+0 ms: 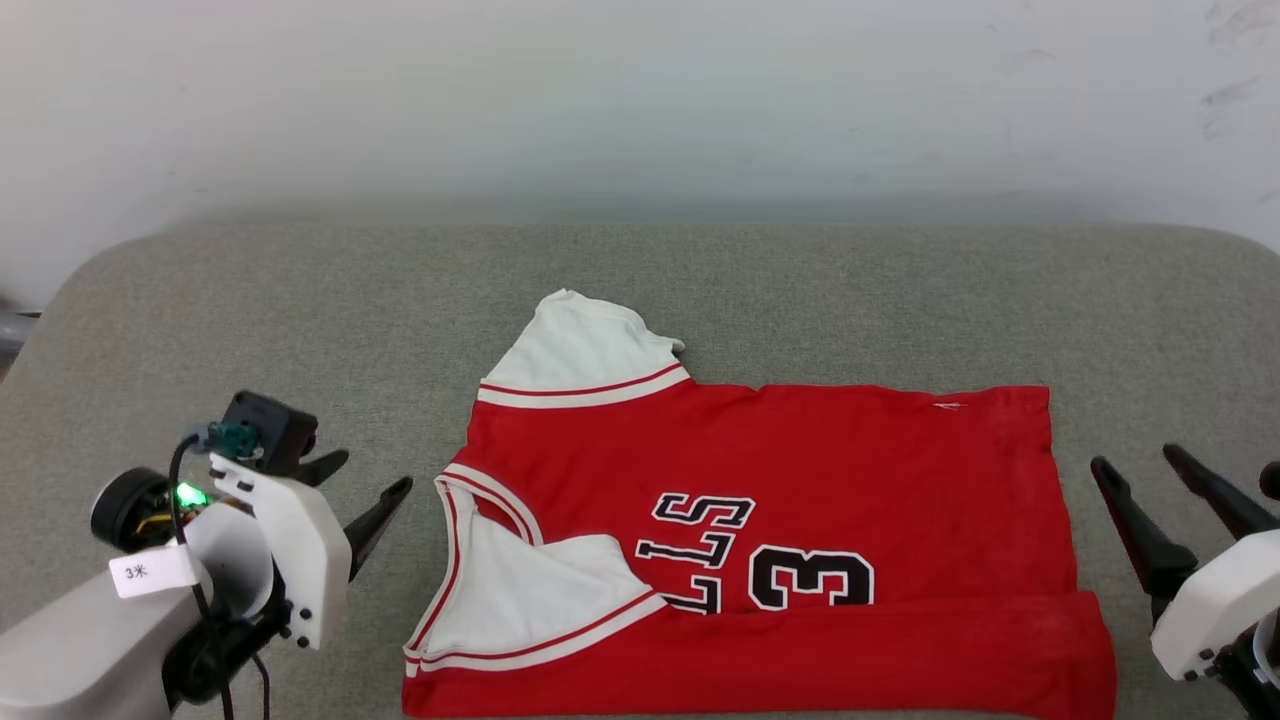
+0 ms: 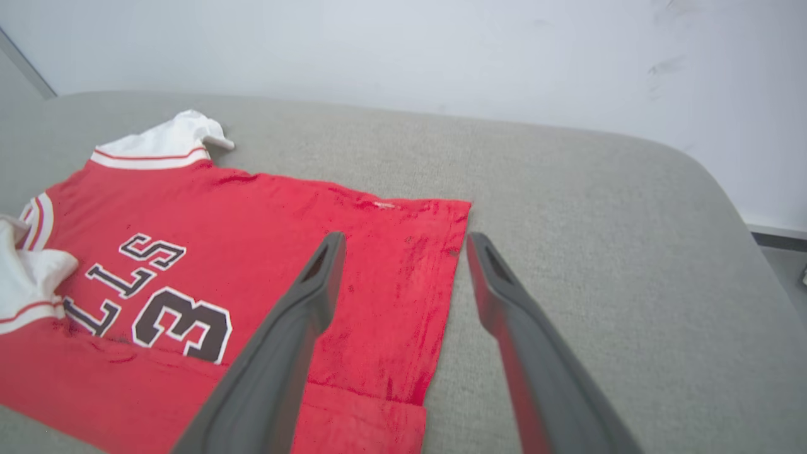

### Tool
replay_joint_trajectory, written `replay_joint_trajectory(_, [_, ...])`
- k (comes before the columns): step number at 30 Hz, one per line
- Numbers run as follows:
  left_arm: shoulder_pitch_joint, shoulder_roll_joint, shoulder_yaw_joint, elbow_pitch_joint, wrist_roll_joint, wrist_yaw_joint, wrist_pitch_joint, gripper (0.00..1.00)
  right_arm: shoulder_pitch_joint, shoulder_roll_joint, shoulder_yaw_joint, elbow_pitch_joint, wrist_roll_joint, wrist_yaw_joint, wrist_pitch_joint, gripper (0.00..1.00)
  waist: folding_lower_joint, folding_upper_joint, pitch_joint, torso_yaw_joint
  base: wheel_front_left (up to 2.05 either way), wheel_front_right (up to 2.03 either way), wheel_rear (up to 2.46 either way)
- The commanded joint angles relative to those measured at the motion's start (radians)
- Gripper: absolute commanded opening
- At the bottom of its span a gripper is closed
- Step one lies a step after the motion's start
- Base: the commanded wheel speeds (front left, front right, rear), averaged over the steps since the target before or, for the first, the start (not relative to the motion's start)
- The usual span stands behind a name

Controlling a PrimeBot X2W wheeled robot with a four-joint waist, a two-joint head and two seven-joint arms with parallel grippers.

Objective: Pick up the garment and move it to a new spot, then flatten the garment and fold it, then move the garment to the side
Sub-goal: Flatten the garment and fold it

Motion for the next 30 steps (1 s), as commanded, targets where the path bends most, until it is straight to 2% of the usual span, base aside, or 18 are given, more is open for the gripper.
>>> replay_joint_trajectory(1, [-0.033,-0.009,0.016,0.002,0.018,0.007,-0.025,1.00,-0.020,0.055,-0.039,-0.023,-0.049,-0.001,-0.068,1.00,0.0000,-0.0001,0.010,-0.013,0.00,0.00,0.00])
replay_joint_trajectory(6, [-0.134,-0.033,0.056,0.027,0.038,-0.003,-0.035,1.00,-0.040,0.172,-0.109,-0.076,-0.152,0.000,-0.197,1.00,0.0000,-0.0001,0.056,-0.045,0.00,0.00,0.00])
replay_joint_trajectory(11, [-0.270,-0.072,0.074,0.086,0.042,-0.041,0.032,1.00,-0.055,0.259,-0.115,-0.123,-0.224,0.000,-0.265,1.00,0.0000,-0.0001,0.141,-0.082,0.00,0.00,0.00])
replay_joint_trajectory(13, [-0.326,-0.090,0.078,0.116,0.021,-0.064,0.092,1.00,-0.064,0.279,-0.102,-0.136,-0.243,-0.001,-0.276,1.00,0.0000,-0.0001,0.184,-0.098,0.00,0.00,0.00])
replay_joint_trajectory(14, [-0.422,-0.106,0.074,0.167,-0.010,-0.100,0.225,1.00,-0.085,0.304,-0.082,-0.148,-0.262,-0.001,-0.284,1.00,0.0000,-0.0001,0.247,-0.124,0.00,0.00,0.00])
replay_joint_trajectory(16, [-0.488,-0.114,0.071,0.200,-0.021,-0.116,0.303,1.00,-0.102,0.318,-0.072,-0.154,-0.270,-0.001,-0.289,1.00,0.0000,-0.0001,0.290,-0.142,0.00,0.00,0.00])
replay_joint_trajectory(23, [-0.682,-0.133,0.052,0.297,-0.051,-0.141,0.570,1.00,-0.158,0.345,-0.042,-0.159,-0.291,-0.001,-0.316,1.00,0.0000,-0.0001,0.422,-0.201,0.00,0.00,0.00])
replay_joint_trajectory(27, [-0.760,-0.145,0.042,0.334,-0.060,-0.145,0.678,1.00,-0.184,0.354,-0.033,-0.148,-0.294,-0.001,-0.327,1.00,0.0000,-0.0001,0.483,-0.226,0.00,0.00,0.00])
replay_joint_trajectory(30, [-0.809,-0.148,0.027,0.348,-0.042,-0.152,0.719,1.00,-0.202,0.356,-0.030,-0.144,-0.293,-0.001,-0.336,1.00,0.0000,-0.0001,0.521,-0.237,0.00,0.00,0.00])
